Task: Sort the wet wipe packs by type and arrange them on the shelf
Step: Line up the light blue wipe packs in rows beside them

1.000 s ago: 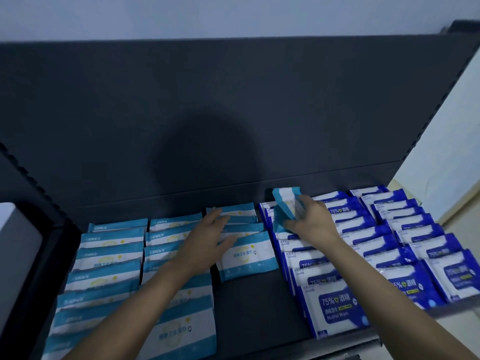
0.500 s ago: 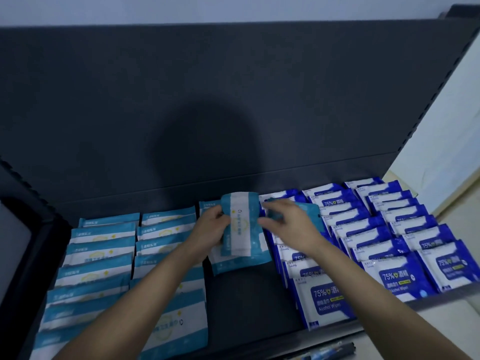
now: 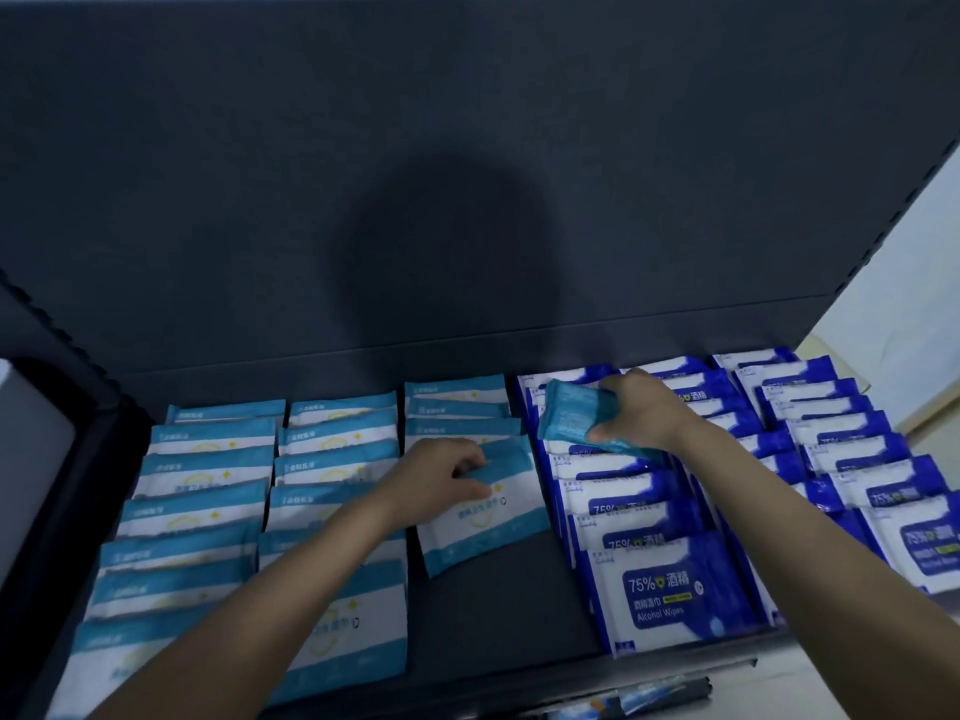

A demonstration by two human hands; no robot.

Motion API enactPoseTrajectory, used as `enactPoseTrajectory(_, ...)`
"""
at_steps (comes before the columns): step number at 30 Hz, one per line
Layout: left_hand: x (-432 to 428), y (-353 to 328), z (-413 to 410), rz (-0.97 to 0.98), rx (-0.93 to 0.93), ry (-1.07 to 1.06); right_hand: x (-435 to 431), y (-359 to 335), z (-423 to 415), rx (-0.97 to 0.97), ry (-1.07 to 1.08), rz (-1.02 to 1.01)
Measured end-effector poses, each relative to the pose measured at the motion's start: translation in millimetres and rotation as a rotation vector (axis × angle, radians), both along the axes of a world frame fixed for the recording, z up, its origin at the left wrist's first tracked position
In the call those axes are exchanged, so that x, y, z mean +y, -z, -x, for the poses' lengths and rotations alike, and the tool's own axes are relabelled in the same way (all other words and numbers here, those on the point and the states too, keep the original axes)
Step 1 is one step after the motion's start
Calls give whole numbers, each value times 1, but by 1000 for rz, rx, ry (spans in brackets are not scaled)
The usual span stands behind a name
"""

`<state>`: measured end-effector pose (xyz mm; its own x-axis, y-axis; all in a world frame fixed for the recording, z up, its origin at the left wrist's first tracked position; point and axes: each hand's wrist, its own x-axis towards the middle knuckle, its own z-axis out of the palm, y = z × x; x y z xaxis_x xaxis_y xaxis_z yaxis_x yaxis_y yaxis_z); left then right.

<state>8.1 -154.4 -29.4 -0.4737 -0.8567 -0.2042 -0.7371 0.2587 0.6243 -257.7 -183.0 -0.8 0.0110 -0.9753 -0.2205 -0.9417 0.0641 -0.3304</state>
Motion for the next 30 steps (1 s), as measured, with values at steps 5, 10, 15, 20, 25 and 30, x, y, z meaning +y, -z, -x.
enactPoseTrajectory(5, 2, -5, 0, 13, 48, 17, 1, 0, 0, -55, 40, 137)
enactPoseTrajectory(10, 4, -6, -6, -58, 321, -293, 25, -18, -25, -278, 73, 366)
enactPoseTrajectory(15, 19, -20, -2, -508, 906, -591, 65, 1, -73, -507, -82, 440)
enactPoseTrajectory(20, 26, -20, -12, -440, 859, -602, 86, 30, -89, -338, -337, 653)
enactPoseTrajectory(25, 30, -17, -26, -360, 802, -586, 102, 38, -90, -382, -151, 630)
enactPoseTrajectory(30, 38, -7, -25, -240, 624, -399, 115, 26, -95, -274, -116, 458)
